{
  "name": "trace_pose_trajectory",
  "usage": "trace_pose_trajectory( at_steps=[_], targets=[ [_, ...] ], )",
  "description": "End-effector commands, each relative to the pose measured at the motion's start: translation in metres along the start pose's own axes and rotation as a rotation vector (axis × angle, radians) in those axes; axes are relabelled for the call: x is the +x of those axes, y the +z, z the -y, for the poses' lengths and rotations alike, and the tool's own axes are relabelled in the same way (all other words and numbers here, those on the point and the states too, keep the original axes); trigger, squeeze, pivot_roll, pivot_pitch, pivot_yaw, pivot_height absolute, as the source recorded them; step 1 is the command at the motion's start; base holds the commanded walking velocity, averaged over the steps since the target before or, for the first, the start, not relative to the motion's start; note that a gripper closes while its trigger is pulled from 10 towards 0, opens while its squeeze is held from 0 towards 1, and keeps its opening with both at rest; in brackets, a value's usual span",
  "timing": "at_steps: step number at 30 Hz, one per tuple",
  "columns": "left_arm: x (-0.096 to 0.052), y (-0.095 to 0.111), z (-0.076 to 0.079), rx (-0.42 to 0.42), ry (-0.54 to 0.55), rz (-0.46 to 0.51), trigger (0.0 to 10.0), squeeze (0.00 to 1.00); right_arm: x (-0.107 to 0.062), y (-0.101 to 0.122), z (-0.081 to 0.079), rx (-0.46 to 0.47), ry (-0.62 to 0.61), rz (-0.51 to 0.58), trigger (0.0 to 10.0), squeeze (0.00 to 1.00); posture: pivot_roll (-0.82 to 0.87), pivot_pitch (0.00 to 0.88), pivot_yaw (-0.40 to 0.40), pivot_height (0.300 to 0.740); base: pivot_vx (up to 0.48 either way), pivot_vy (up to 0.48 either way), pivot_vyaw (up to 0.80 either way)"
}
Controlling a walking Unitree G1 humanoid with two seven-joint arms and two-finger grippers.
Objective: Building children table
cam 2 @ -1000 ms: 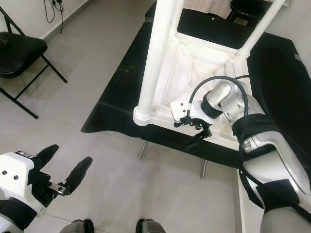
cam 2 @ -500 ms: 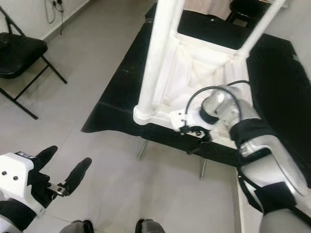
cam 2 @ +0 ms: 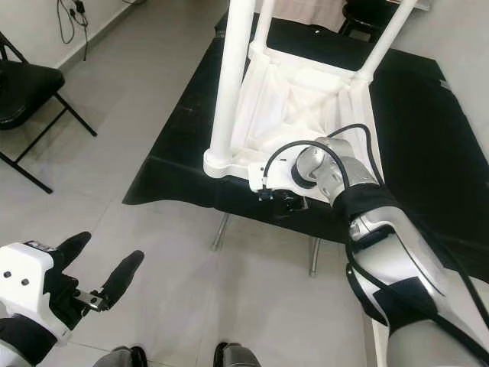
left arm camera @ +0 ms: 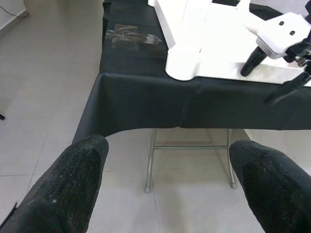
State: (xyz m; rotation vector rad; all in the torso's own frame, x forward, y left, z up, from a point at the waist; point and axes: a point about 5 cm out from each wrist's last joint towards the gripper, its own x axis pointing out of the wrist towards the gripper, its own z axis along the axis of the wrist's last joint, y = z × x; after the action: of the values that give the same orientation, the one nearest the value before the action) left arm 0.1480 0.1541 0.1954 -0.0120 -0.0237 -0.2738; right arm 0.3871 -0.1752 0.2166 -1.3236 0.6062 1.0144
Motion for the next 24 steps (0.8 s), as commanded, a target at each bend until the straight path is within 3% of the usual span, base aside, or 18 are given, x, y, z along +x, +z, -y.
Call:
trace_pose_trajectory(
  at_steps=[1,12,24],
  targets=[
    [-0.001,0.001,0.004,-0.012,-0.017,-0.001,10.0,0.0,-0.006,0.011,0.015,-0.005,-0.12,0.019,10.0,0.0,-0.02,0.222,-0.149,0.74,0.0,0.0,0.0],
    [-0.001,0.002,0.004,-0.013,-0.014,0.005,10.0,0.0,-0.005,0.021,0.028,-0.009,-0.28,-0.007,10.0,0.0,-0.03,0.225,-0.15,0.74,0.0,0.0,0.0],
    [0.001,0.002,0.005,-0.014,-0.015,0.01,10.0,0.0,-0.008,0.01,0.033,-0.002,-0.351,-0.089,10.0,0.0,-0.06,0.219,-0.154,0.74,0.0,0.0,0.0]
  ],
)
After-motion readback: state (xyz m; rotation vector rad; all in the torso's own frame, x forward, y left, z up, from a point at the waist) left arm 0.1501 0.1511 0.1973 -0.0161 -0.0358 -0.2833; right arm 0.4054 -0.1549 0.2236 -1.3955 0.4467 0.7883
